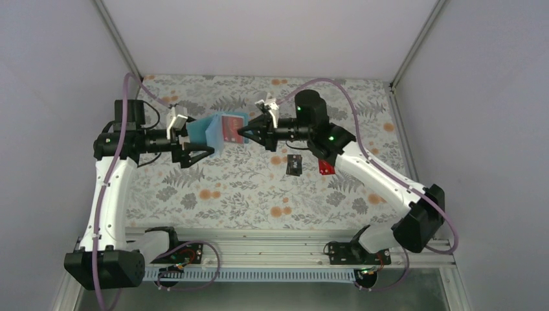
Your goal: Take the credit cards out of the card holder
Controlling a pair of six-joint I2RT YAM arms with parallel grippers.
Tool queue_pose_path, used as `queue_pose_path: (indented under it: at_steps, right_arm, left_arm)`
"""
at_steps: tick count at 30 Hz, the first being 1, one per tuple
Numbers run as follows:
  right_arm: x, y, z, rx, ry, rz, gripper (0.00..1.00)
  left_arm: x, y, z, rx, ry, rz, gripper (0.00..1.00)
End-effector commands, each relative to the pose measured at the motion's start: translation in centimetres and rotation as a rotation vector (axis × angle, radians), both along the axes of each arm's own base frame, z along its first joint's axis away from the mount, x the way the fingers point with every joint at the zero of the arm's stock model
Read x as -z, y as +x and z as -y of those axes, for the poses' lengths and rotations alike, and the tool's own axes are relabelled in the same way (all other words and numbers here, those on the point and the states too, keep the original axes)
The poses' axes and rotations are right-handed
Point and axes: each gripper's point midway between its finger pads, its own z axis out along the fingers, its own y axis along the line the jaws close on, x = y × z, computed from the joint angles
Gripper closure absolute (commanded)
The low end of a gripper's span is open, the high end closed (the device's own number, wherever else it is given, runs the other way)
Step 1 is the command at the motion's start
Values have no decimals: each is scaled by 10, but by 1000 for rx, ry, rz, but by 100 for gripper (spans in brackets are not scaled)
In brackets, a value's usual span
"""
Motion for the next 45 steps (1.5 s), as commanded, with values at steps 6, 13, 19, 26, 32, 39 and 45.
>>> queue_pose_path:
  at_steps: [6,13,19,26,32,39,45]
  right_arm:
    - [-6,-2,-24,2,-34,53,96]
    - [7,27,-20,153,-107,1,96]
    - [14,67,-30,375,-143,-153,96]
    - [7,38,-67,283,-166,-83,96]
    - [13,39,-46,317,-202,-19,96]
    - [6,16,-48,177,-178,8,96]
    - [1,8,-23,106,-146,41,96]
  left_arm:
    - [20,28,-9,-120,60,-46,38]
    - [11,12,-3,-41,18,-17,8]
    - [19,22,-6,-88,43,-39,0]
    - [45,54,-27,-285,170,-76,0]
    - [44,57,-31,-318,192,-67,8]
    - [45,53,-28,-293,179,-73,22]
    - [30,34,-16,-186,108,-56,91]
